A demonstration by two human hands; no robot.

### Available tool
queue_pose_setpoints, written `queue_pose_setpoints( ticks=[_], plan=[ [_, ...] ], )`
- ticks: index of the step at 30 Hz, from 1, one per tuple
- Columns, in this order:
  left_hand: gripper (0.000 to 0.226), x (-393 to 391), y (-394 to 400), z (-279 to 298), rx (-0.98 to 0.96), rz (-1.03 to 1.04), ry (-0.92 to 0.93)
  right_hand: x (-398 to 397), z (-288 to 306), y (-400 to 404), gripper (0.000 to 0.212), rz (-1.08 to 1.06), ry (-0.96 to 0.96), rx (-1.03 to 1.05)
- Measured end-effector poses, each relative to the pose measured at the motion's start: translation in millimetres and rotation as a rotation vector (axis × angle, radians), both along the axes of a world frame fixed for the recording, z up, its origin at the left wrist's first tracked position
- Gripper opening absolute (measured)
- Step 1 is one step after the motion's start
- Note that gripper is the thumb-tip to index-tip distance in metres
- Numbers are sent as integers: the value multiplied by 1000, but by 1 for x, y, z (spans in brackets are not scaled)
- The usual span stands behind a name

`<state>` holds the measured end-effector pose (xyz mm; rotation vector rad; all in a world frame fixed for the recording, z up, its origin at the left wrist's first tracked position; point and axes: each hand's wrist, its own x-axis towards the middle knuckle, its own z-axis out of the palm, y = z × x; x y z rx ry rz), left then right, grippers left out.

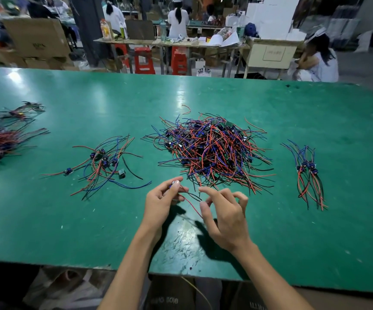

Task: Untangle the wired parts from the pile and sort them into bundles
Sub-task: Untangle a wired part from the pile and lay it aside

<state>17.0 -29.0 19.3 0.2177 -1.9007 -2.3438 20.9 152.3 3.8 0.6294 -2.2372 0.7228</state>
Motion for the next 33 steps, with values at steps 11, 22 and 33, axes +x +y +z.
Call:
queue_pose_setpoints(
  ticks=[11, 22, 33],
  plan=[
    [20, -3, 5, -3, -28, 53, -43, 4, 4, 4, 26, -60, -90, -72],
    [30, 5, 12, 4, 72, -220, -76, -1, 6, 7, 15, -184, -111, -64],
    [31, -3, 5, -8, 344, -124, -145, 4, 10, 9, 24, -115, -343, -143]
  ],
)
